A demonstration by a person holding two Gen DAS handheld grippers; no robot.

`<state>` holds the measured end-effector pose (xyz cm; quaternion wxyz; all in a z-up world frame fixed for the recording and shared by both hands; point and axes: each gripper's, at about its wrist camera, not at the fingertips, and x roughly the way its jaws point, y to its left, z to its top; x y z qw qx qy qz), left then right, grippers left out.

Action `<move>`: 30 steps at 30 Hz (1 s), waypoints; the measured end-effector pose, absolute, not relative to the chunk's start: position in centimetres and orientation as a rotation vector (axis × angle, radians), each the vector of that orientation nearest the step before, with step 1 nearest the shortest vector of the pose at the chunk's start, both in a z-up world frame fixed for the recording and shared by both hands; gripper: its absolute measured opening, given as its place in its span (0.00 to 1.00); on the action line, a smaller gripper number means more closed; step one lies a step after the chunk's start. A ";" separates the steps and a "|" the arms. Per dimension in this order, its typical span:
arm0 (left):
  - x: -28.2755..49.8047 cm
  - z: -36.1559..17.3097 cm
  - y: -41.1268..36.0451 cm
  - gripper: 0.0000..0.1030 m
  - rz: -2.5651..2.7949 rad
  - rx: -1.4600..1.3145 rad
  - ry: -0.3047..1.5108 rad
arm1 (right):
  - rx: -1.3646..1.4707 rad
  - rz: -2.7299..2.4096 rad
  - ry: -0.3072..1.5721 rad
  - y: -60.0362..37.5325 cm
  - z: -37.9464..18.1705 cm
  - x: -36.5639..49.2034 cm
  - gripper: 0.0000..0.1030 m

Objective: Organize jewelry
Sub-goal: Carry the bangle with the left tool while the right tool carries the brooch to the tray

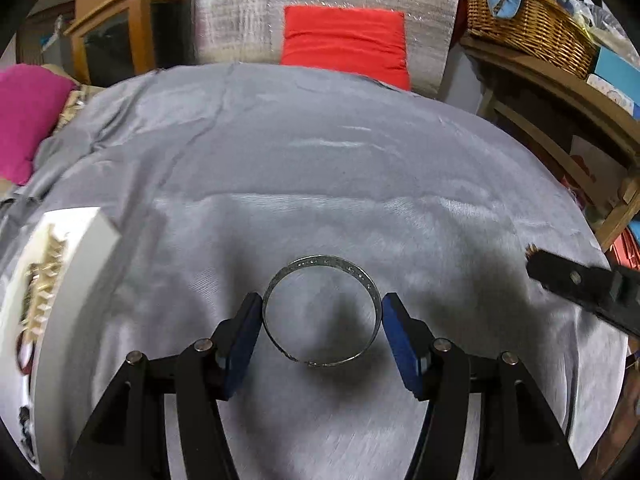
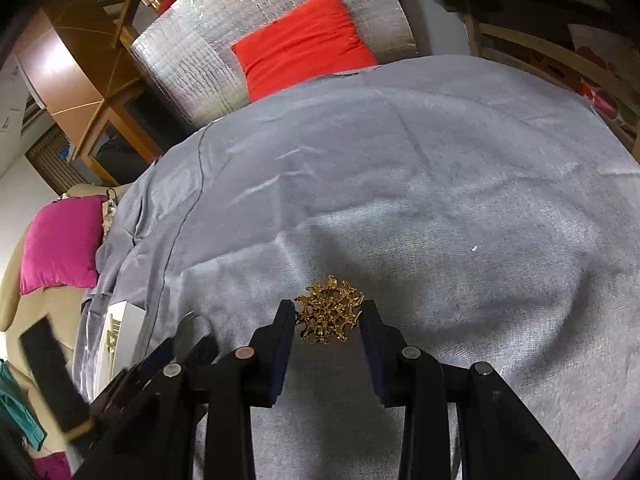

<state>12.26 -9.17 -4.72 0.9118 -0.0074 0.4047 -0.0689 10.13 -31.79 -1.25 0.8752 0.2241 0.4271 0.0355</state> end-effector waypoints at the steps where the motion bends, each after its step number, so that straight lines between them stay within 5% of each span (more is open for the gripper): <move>1: 11.6 -4.5 -8.9 0.61 -0.138 -0.013 0.826 | 0.464 0.073 0.892 -31.7 -1.3 10.1 0.35; 30: -0.3 -0.3 2.5 0.61 -0.018 -0.099 0.686 | 0.349 0.302 0.807 -19.0 0.8 8.2 0.35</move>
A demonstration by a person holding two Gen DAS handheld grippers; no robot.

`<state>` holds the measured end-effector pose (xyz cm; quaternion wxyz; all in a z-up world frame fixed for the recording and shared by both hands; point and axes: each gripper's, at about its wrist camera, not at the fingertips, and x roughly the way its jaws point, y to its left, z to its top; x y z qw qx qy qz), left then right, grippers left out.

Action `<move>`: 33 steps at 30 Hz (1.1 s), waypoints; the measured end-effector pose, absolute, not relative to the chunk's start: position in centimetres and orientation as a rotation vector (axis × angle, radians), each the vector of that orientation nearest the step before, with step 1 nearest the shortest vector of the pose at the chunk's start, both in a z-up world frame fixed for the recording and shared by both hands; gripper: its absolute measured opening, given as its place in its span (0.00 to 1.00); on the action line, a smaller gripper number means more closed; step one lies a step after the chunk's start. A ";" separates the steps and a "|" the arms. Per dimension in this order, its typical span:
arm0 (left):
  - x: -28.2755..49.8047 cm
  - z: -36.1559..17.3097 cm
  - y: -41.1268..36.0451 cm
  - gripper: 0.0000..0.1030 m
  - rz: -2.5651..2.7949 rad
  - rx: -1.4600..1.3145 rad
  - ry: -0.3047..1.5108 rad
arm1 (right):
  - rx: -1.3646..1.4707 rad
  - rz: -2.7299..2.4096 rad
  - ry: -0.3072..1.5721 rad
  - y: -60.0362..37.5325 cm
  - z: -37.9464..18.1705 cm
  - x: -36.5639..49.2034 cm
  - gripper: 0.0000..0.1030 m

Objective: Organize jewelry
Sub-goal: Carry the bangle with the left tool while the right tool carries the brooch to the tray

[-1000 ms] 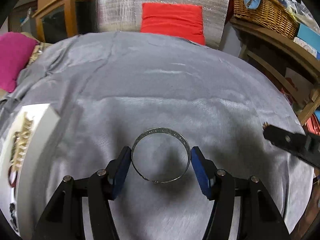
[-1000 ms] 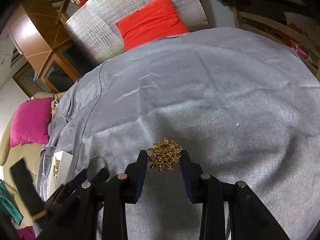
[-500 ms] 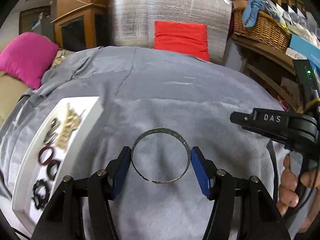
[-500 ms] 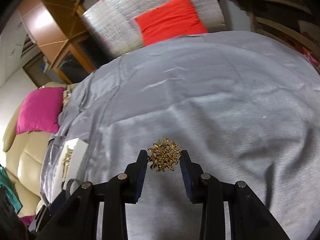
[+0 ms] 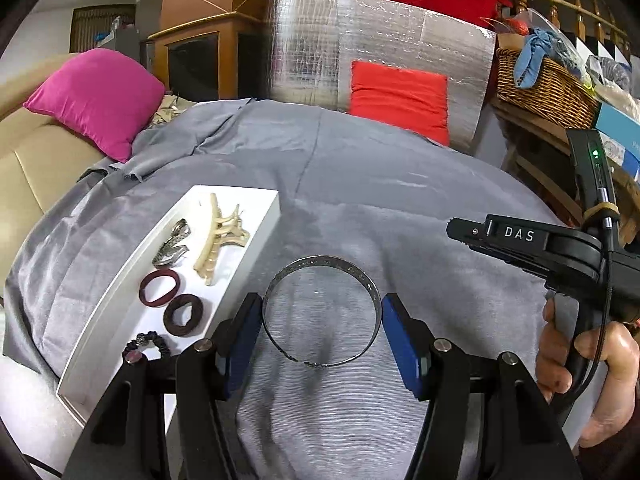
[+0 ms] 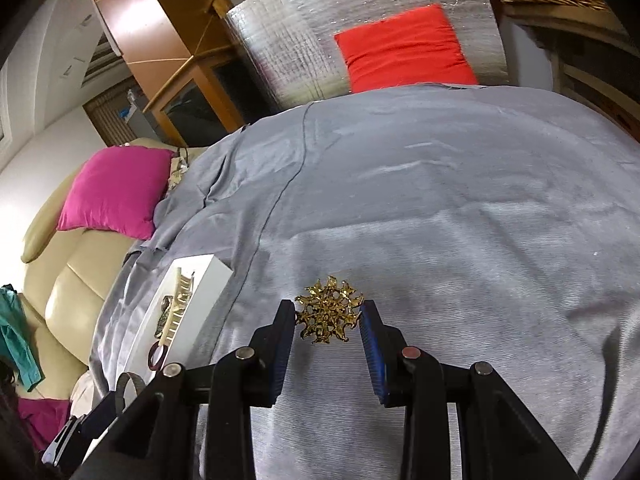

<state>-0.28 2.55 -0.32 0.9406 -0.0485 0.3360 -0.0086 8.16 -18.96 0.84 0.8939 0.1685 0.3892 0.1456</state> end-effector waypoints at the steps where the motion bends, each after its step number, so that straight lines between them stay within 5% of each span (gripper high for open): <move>1: -0.2 -0.4 2.7 0.61 -0.019 -0.103 0.690 | 0.349 0.304 0.809 -18.8 0.8 8.3 0.35; 33: -1.7 0.1 11.1 0.61 0.206 -0.095 0.653 | 0.306 0.486 0.778 -9.7 1.3 7.6 0.35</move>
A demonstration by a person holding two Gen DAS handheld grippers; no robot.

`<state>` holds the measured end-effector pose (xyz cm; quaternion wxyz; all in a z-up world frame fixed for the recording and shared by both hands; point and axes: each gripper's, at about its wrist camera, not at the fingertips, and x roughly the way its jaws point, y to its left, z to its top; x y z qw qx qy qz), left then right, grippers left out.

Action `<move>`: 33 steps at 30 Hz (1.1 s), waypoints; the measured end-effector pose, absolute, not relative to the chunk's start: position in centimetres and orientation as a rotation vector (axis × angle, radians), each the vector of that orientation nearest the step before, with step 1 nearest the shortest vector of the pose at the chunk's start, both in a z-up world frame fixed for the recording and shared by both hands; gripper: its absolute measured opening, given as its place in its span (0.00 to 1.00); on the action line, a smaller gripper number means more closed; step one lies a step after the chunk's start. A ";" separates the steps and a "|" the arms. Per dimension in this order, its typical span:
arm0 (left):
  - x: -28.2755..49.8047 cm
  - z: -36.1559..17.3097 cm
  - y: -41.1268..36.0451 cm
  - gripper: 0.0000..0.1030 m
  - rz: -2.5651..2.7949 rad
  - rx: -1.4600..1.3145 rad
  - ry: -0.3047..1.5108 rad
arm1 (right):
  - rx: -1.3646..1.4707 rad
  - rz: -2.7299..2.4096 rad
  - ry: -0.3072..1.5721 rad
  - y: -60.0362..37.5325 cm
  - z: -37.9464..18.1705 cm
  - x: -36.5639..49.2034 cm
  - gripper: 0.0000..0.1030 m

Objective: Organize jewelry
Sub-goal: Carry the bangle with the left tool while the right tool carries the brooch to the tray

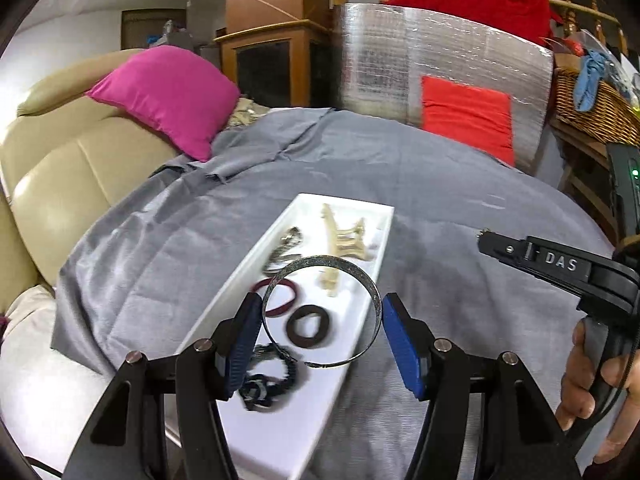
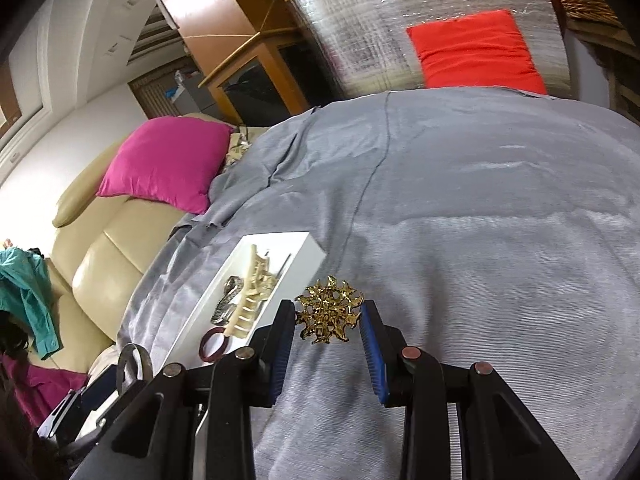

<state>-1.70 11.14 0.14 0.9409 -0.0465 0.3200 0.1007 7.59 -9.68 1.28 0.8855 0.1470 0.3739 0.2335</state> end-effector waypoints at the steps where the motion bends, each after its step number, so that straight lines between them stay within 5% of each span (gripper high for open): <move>1: -1.8 0.1 11.5 0.61 0.214 -0.097 0.653 | 0.306 0.490 0.779 -9.5 1.3 7.7 0.35; 33: -3.2 -4.0 20.3 0.61 0.284 -0.171 0.855 | 0.134 0.926 0.788 1.2 1.9 2.2 0.35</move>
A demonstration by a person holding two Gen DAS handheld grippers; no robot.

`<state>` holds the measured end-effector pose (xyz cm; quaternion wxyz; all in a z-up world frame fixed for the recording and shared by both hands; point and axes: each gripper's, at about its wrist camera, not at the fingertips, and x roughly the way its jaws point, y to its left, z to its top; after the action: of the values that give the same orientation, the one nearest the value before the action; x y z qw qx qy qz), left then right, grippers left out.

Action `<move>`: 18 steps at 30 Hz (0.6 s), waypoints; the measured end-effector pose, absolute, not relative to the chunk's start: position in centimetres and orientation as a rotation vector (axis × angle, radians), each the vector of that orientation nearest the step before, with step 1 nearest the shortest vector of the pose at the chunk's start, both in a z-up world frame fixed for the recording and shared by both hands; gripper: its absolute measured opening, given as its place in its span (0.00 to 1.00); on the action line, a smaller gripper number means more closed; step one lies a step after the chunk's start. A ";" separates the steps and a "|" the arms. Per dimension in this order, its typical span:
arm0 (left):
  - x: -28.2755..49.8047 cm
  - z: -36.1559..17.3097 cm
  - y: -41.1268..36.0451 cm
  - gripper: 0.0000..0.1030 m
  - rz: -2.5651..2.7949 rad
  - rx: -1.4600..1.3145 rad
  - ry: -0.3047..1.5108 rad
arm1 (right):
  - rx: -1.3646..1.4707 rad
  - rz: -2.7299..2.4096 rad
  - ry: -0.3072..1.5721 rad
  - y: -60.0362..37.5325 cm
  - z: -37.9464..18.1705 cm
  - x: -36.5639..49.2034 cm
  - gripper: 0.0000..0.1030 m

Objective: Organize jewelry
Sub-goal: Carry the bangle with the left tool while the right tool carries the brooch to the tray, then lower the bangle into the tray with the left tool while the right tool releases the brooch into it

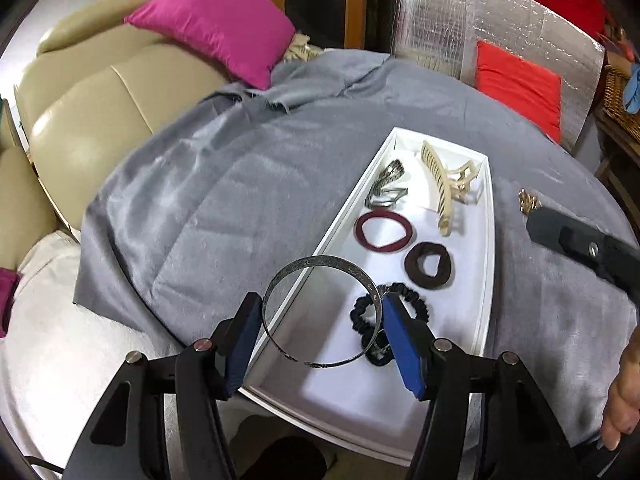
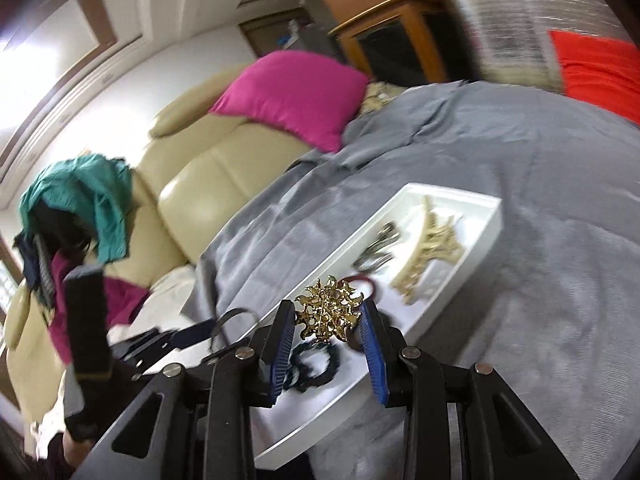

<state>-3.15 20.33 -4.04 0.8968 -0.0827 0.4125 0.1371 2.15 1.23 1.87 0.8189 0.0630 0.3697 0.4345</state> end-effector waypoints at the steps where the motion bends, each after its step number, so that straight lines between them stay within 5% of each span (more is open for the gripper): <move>1: -3.2 -4.2 20.5 0.61 0.286 -0.167 0.860 | 0.122 0.936 0.793 1.6 1.7 1.9 0.35; 18: -2.8 -5.3 20.8 0.61 0.147 -0.274 0.941 | 0.015 0.958 0.922 6.4 -0.3 4.1 0.35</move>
<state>-2.77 20.83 -5.26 0.8797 -0.1317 0.4514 0.0704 4.12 6.43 -0.29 0.7870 0.0069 0.4278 0.4444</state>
